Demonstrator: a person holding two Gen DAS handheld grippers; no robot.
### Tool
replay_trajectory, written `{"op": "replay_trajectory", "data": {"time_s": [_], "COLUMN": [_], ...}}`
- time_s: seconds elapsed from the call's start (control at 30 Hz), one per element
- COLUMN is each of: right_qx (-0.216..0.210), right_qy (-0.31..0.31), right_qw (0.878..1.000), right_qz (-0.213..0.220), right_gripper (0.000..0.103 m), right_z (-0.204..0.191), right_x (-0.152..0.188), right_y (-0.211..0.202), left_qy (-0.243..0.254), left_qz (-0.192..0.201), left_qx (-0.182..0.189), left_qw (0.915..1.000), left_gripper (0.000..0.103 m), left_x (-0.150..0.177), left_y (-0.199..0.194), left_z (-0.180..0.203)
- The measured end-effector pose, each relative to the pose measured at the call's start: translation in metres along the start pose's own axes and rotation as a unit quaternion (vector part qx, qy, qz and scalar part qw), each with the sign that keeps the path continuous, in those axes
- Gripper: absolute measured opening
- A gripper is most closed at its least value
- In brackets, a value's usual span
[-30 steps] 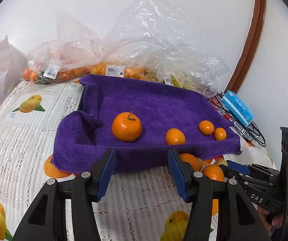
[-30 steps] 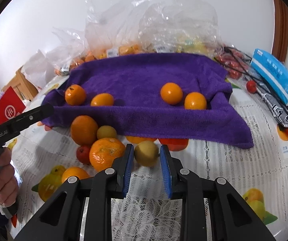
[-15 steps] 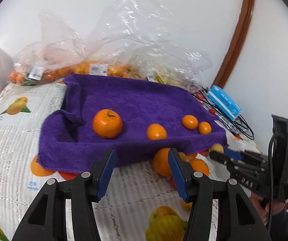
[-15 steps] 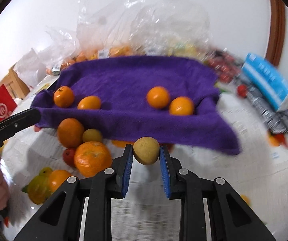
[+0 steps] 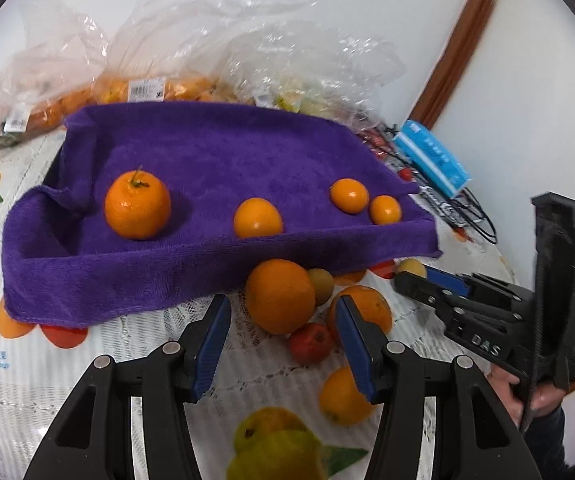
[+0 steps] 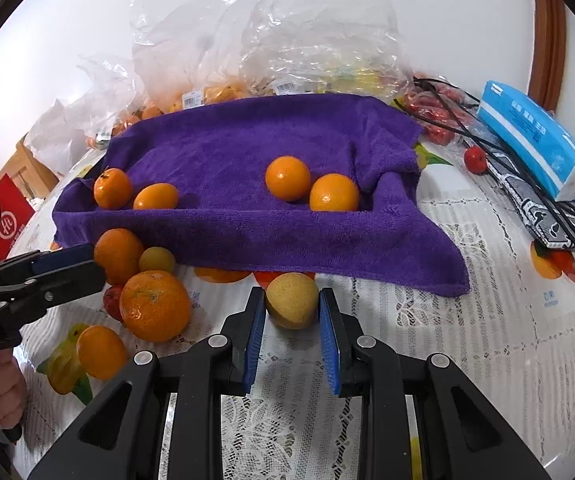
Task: Organize fruits
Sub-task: 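Close the right gripper on a pale yellow fruit while the left grasps an orange, then lift both held fruits up off the cloth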
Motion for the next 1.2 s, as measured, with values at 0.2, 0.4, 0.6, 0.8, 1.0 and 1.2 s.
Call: {"op": "replay_trajectory", "data": {"time_s": [0.2, 0.4, 0.6, 0.8, 1.0, 1.2], "right_qx": [-0.003, -0.007, -0.006, -0.002, -0.026, -0.017], "right_qy": [0.013, 0.02, 0.025, 0.023, 0.06, 0.043], "right_qw": [1.0, 1.0, 1.0, 1.0, 0.998, 0.999], "right_qz": [0.002, 0.005, 0.006, 0.003, 0.014, 0.011], "right_gripper": [0.027, 0.027, 0.027, 0.027, 0.027, 0.028], "right_z": [0.005, 0.006, 0.007, 0.005, 0.011, 0.008], "right_x": [0.001, 0.001, 0.002, 0.002, 0.003, 0.002], "right_y": [0.0, -0.001, -0.002, 0.0, -0.002, -0.002], "left_qy": [-0.039, -0.046, -0.046, -0.04, -0.043, -0.048], "left_qz": [-0.017, -0.009, -0.013, -0.006, 0.003, 0.002], "left_qx": [-0.014, -0.023, -0.04, -0.057, -0.058, -0.054], "left_qw": [0.999, 0.9986, 0.9981, 0.9976, 0.9974, 0.9974], "left_gripper": [0.043, 0.034, 0.036, 0.034, 0.035, 0.034], "left_x": [0.0, 0.003, 0.001, -0.001, -0.001, -0.002], "left_y": [0.013, 0.004, 0.01, 0.012, 0.012, 0.011], "left_z": [-0.007, -0.017, -0.016, -0.014, -0.014, -0.015]}}
Point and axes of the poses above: each gripper's, at about its wrist camera, not at the fingertips, and y roughly the way its jaws point, z to its right, x to its underside, the point moved 9 cm from there along y, roughly the way its jaws point, and after that the axes turned 7 degrees about -x, right-handed, at the moved point
